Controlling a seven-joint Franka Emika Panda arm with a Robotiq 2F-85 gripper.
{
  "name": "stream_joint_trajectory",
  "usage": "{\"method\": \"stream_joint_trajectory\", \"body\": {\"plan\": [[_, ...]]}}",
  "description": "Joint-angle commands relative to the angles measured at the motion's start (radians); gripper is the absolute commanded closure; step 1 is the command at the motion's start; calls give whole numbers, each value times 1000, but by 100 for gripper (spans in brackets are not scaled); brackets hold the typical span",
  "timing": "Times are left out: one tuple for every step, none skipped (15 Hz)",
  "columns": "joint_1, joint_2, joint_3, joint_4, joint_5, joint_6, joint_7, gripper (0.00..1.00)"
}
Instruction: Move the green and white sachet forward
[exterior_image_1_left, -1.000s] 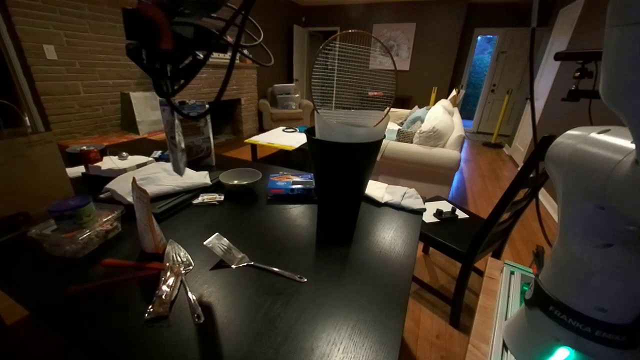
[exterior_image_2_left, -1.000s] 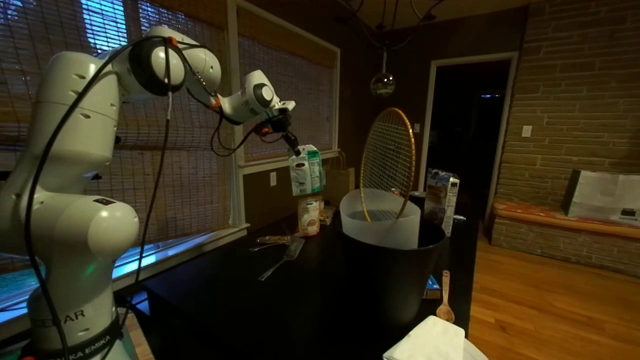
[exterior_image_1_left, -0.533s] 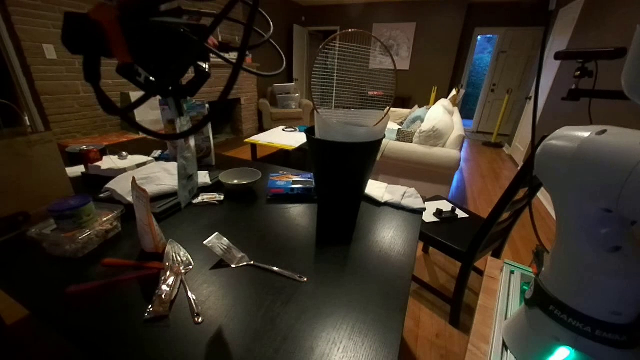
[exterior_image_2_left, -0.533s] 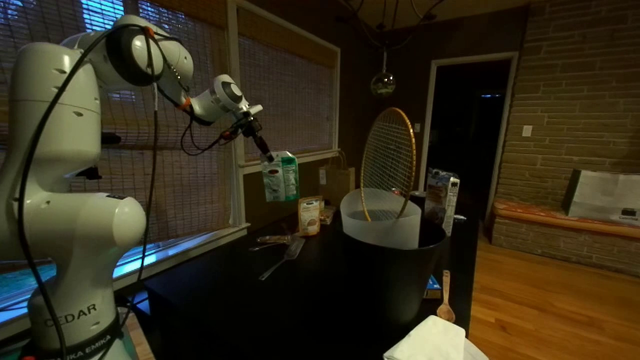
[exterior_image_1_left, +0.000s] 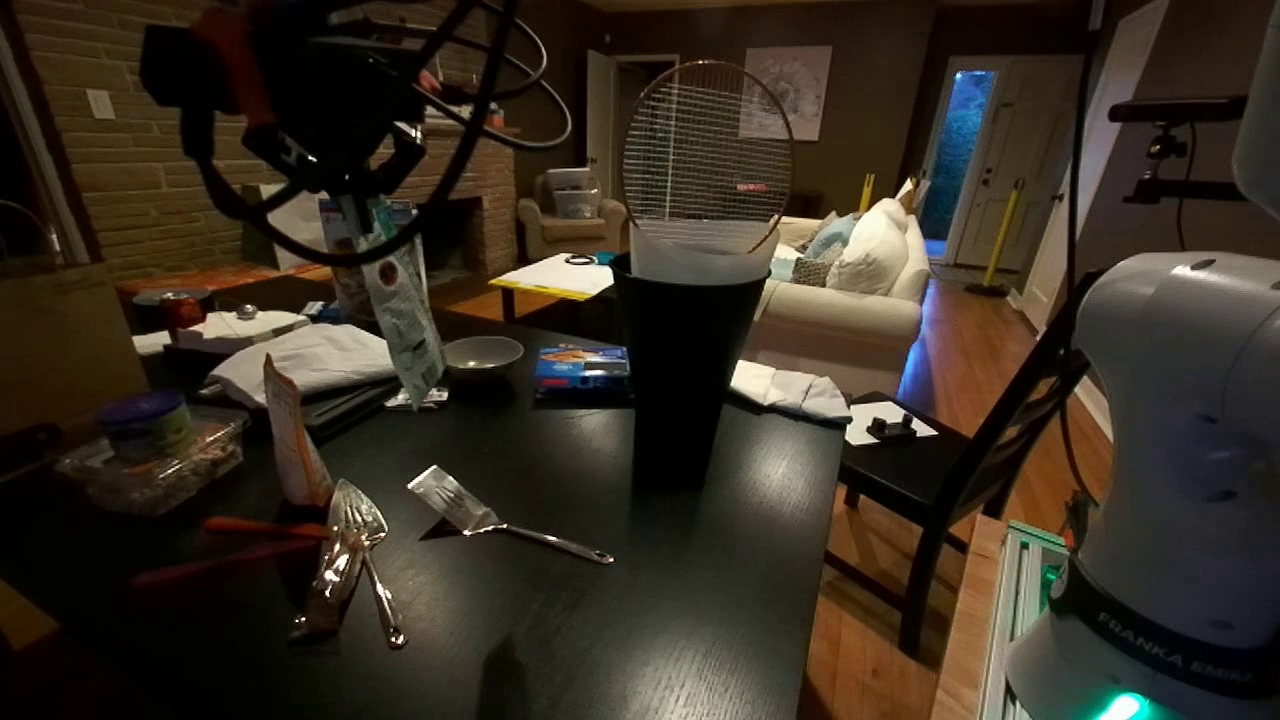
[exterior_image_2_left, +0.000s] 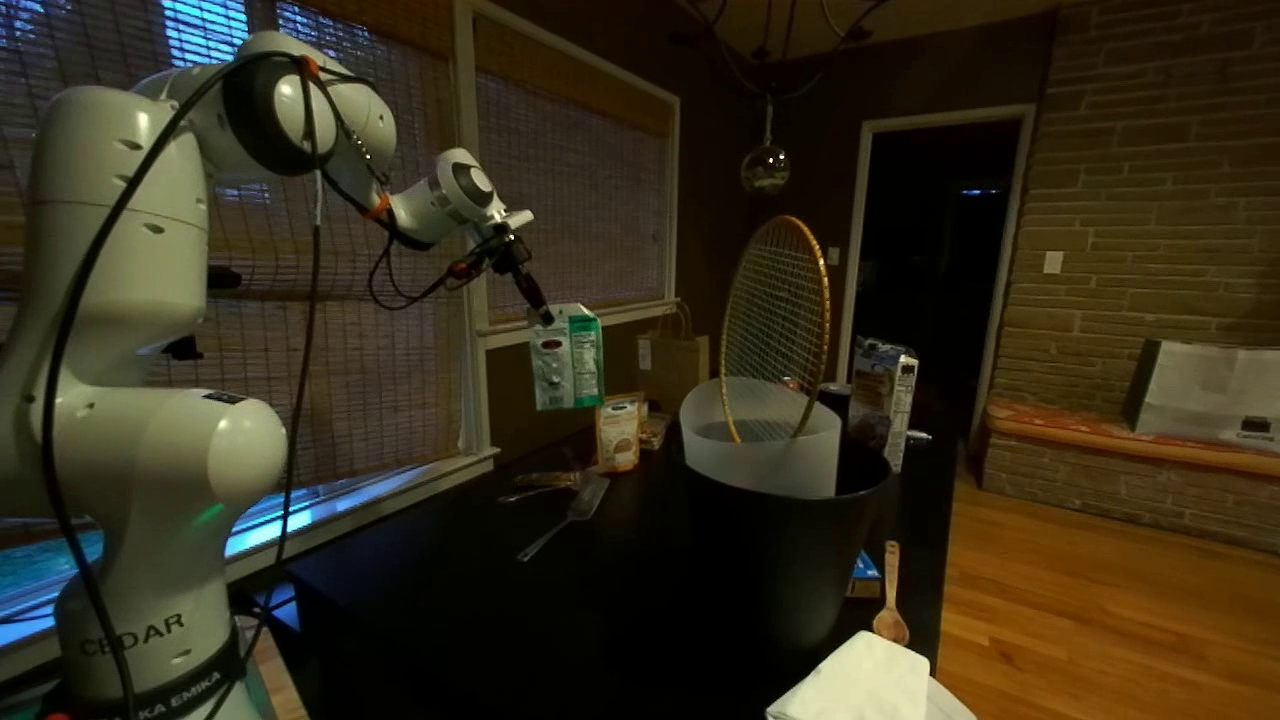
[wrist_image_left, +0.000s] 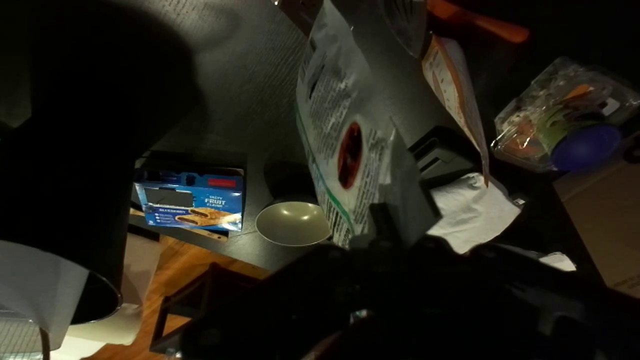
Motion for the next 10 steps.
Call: {"method": "stream_joint_trajectory", "body": {"plan": [[-112,-5,130,9,-32,-15,17,99],[-112,-5,131,9,-32,-15,17,99],[-111,-5,131,9,-32,-15,17,100],[-125,-9,151,1,-42,-12,18,100],[-154,-29,193,-26,-44,5,-5,100],[-181,-56,232,-59,-47,26,-42,100],[-205,-85,268,-90,-52,41,-57,100],[-225,-107,303,-109,-50,41,-78,100],[-240,-130,335,-130,-50,35,-72,100],[-252,-161,370,-158,-48,33,-70,100]]}}
